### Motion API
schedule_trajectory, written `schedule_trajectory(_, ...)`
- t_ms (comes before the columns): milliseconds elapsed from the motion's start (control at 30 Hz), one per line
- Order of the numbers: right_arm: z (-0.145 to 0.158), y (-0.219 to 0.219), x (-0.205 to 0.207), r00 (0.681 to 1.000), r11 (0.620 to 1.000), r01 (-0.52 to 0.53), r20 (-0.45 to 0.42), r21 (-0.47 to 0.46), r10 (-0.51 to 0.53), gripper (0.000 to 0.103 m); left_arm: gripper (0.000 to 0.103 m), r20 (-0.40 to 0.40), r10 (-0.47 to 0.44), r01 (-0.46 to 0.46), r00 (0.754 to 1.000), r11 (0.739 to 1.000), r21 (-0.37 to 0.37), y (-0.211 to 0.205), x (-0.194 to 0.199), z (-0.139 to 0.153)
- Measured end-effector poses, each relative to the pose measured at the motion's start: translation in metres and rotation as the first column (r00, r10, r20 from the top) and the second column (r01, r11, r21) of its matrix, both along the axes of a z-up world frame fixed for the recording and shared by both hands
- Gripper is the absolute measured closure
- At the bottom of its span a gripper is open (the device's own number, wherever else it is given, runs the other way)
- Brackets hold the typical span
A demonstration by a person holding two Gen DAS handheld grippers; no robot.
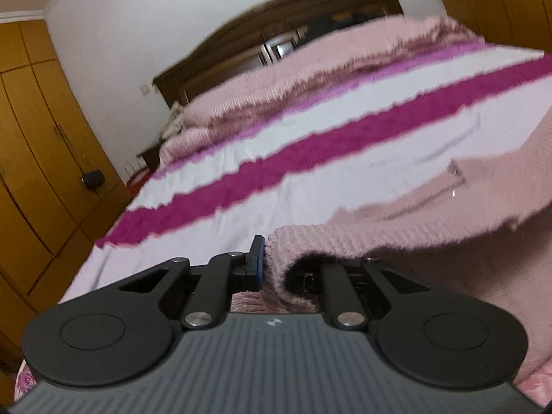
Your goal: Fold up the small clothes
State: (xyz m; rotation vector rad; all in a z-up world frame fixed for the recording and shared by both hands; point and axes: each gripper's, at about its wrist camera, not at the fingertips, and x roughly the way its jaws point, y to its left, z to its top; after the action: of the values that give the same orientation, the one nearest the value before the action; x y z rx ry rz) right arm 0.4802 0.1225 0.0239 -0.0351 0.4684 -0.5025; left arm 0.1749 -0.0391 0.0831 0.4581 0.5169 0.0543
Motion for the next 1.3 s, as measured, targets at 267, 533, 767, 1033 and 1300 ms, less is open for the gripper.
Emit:
schedule_trajectory(267,-0.045,-0.011,0.037,0.991,1.000,-0.003,-0.135,0.019,0.006,0.094,0.090,-0.142,0.041,-0.035,0.989,0.998,0.046,0.008,0.042,-0.063)
schedule_trajectory(533,-0.044,-0.014,0.035,0.985,0.998,-0.046,-0.163,0.030,0.050,0.093,0.075,-0.122,-0.003,0.011,0.992,0.998,0.066,0.009,0.032,-0.063)
schedule_trajectory(767,-0.029,-0.012,0.009,0.982,0.995,-0.095,-0.157,0.039,0.100,0.066,0.032,-0.102,-0.083,0.091,0.991,0.993,0.073,0.028,-0.016,-0.040)
schedule_trajectory(1033,-0.024,-0.003,-0.023,0.973,0.988,-0.154,-0.174,-0.016,0.149,0.060,0.032,-0.132,-0.149,0.168,0.980,0.974,0.150,0.047,-0.048,-0.043)
schedule_trajectory(1300,-0.027,-0.006,-0.019,0.977,0.984,-0.166,-0.149,-0.066,0.155,0.085,0.079,-0.123,-0.162,0.179,0.979,0.974,0.138,0.042,-0.047,-0.045)
